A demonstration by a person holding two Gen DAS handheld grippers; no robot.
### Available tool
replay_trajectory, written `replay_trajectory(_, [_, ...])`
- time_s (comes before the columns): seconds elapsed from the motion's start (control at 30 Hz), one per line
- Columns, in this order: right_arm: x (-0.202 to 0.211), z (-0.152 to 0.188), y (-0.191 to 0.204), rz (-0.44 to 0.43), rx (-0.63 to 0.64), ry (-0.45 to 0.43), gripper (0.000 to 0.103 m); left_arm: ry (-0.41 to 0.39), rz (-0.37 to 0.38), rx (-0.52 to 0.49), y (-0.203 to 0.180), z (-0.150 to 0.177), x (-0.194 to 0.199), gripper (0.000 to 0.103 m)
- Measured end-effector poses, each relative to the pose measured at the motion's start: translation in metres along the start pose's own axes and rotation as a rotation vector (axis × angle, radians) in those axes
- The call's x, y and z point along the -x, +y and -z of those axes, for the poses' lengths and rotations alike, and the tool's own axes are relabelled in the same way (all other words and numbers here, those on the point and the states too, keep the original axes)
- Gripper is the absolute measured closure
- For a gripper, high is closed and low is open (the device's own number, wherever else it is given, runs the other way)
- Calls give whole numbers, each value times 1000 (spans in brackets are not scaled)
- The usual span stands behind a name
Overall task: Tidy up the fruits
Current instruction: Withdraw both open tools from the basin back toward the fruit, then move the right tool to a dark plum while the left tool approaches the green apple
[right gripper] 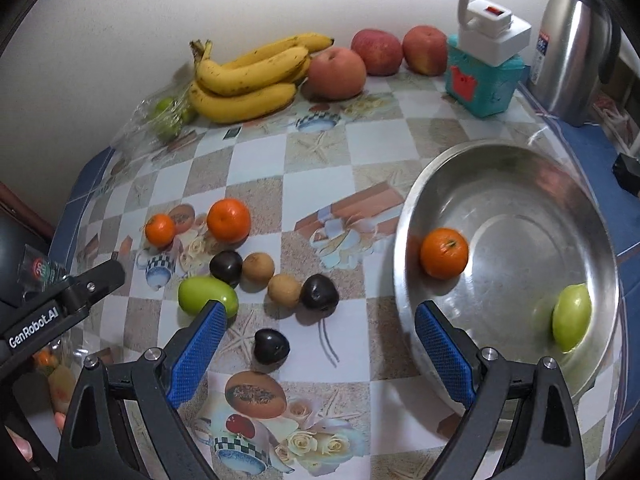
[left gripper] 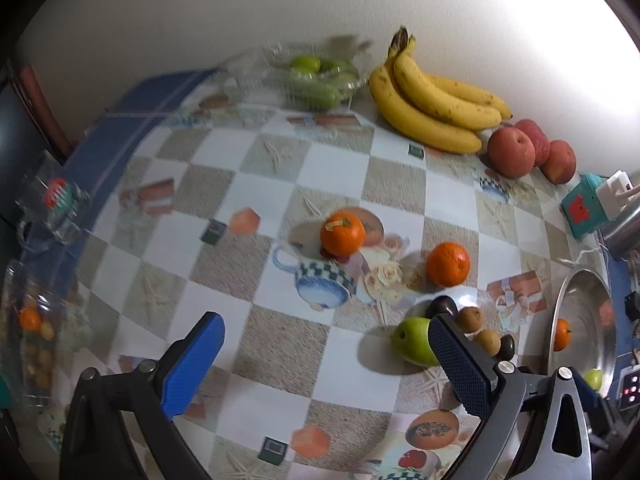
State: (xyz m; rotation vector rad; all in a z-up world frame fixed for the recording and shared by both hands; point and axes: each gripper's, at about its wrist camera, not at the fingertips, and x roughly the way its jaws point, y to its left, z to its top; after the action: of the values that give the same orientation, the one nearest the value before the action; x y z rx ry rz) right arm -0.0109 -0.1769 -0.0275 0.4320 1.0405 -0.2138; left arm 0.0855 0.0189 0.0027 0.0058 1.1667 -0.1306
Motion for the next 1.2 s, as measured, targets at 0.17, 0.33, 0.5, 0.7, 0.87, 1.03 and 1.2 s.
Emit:
replay_trajectory(0.17, [-11,5,5,-33,1,42,8,59,35,8,-3,3,-14,0])
replay_trajectory(0.33, [-17,8,10,-43,8,62,8,100,85,22,-7,3,-22,0])
replay_trajectory(0.5, [-20,10,14,-49,21,75,8,135,123,20,-12,5,-29,0])
replay_trajectory(0.7, [-23,11,19,-64,34,87,15,163,160,-16,-24,7,-34,1])
replay_trajectory(0.87, [-30,14,22,-82,41,115,33,184,183,-28,-28,6,-41,1])
replay_trajectory(1.03, [-35,15,21,-80,36,131,37,205,203,-47,-35,7,-47,4])
replay_trajectory(1.2, [-39,16,21,-73,38,143,38,226,218,-69,-43,9,-54,9])
